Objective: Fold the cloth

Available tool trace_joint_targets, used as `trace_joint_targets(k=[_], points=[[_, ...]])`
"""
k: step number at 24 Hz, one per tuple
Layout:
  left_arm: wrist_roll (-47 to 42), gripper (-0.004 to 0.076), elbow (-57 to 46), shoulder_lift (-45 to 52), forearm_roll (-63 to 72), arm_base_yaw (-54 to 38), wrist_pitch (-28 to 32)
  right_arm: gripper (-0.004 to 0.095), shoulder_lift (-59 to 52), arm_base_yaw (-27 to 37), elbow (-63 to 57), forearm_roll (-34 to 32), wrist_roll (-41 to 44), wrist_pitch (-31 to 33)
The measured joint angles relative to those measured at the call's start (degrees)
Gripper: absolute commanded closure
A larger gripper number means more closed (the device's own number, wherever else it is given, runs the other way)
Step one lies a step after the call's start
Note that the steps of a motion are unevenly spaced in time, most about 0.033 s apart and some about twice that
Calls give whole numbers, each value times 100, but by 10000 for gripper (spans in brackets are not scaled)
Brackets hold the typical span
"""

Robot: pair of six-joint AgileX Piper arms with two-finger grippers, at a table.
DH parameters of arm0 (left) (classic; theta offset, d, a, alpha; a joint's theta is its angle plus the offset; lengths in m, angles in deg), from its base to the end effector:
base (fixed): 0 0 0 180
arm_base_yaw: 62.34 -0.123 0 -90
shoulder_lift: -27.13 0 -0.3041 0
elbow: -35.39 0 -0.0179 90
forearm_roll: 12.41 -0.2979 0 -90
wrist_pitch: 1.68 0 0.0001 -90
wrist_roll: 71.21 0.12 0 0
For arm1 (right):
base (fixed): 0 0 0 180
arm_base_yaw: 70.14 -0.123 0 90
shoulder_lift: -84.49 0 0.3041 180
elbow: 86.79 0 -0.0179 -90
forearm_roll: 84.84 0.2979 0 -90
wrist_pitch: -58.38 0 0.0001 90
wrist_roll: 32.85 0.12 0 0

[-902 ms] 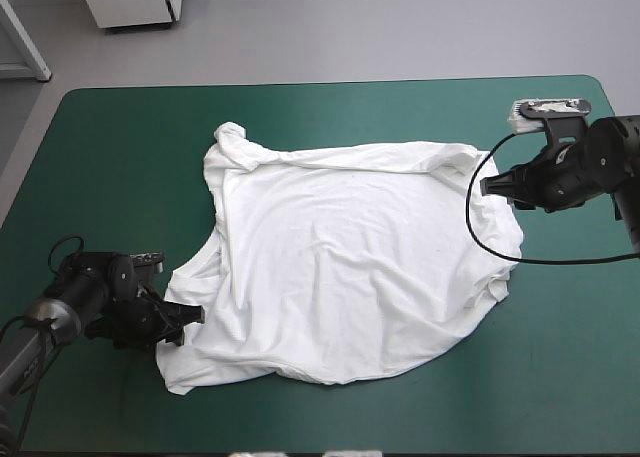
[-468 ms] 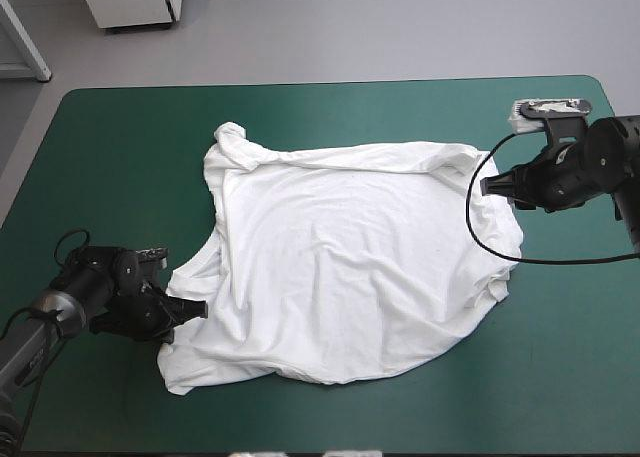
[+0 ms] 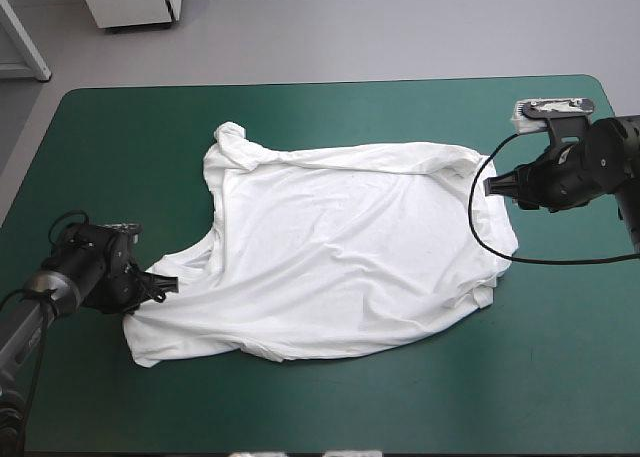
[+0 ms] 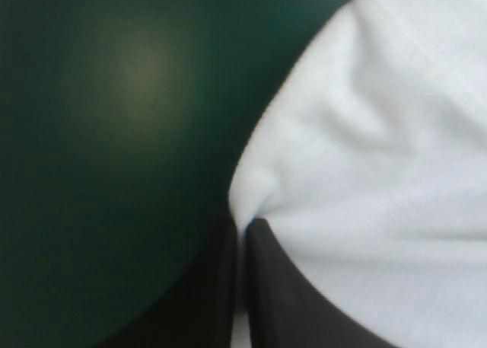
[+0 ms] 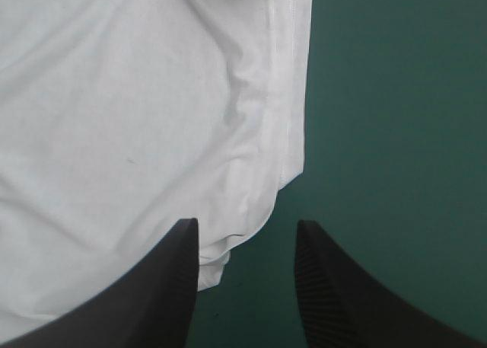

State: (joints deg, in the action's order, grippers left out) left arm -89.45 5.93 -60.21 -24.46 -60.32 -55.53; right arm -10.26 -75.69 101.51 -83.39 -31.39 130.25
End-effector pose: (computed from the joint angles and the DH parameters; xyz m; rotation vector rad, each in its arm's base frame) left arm 0.2808 0.0104 0.1919 -0.2536 2.9311 0.2189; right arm 0.3212 0.0341 0.4081 -0.0912 2.5973 0.0784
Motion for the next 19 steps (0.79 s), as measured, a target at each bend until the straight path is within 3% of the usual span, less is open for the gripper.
trace_joint_targets(k=[10, 19], points=[[884, 733, 1224, -598, -75, -1751, 45, 517, 0, 0, 0, -145, 0, 0], [991, 733, 5378, -3515, -18, -1901, -440, 517, 0, 0, 0, -239, 4, 0]])
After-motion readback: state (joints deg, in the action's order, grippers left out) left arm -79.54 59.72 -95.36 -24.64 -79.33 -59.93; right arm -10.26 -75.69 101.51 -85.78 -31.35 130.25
